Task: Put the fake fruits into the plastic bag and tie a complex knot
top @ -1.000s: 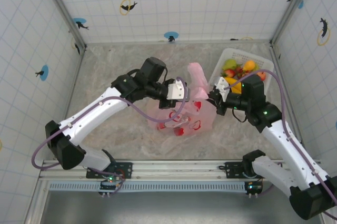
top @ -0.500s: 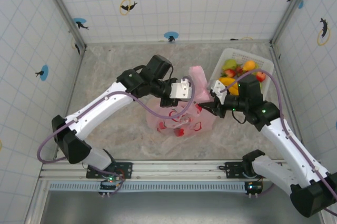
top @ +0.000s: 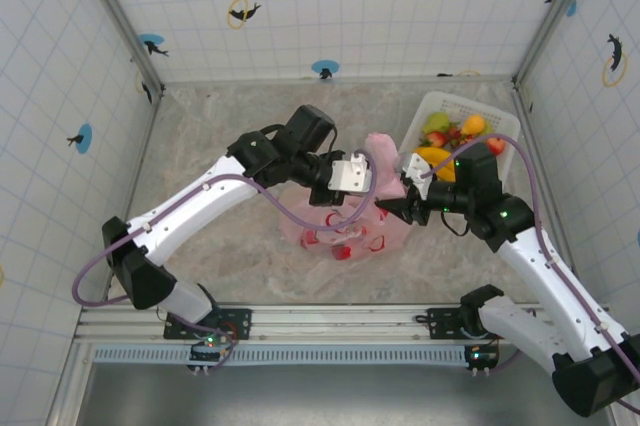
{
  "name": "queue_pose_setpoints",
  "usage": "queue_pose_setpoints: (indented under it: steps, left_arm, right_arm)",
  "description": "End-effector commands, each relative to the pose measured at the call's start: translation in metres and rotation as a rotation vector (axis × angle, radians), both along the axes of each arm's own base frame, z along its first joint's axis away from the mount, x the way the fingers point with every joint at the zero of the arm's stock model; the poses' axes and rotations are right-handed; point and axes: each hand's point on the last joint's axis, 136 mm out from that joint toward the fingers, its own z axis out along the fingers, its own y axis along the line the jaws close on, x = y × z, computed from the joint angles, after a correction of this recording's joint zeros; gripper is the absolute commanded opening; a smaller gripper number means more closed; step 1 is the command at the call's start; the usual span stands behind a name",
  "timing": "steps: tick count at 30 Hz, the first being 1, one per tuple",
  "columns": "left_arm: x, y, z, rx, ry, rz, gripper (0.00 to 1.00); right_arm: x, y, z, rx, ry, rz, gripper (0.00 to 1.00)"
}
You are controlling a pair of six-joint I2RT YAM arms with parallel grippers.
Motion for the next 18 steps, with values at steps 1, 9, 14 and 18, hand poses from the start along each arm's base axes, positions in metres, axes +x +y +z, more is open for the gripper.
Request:
queue_pose_setpoints:
  steps: [1,9,14,18]
  left_arm:
    - [0.001,-0.008,0.004,-0.005,-0.026,-0.036,0.0]
    - [0.007,-0.017,0.004,-0.002,-0.025,-0.034,0.0]
    - [0.007,-0.02,0.005,-0.009,-0.017,-0.038,0.0]
    - [0.008,-0.022,0.004,-0.011,-0.014,-0.029,0.0]
  right_arm:
    - [-0.003,0.003,0.024,0.062,-0.062,0.029,0.66]
    - [-0.01,-0.006,0.03,0.097,-0.079,0.022,0.84]
    - [-0.006,-0.007,0.042,0.179,-0.1,-0.005,0.83]
    - [-0.002,-0.004,0.039,0.183,-0.074,-0.004,0.7]
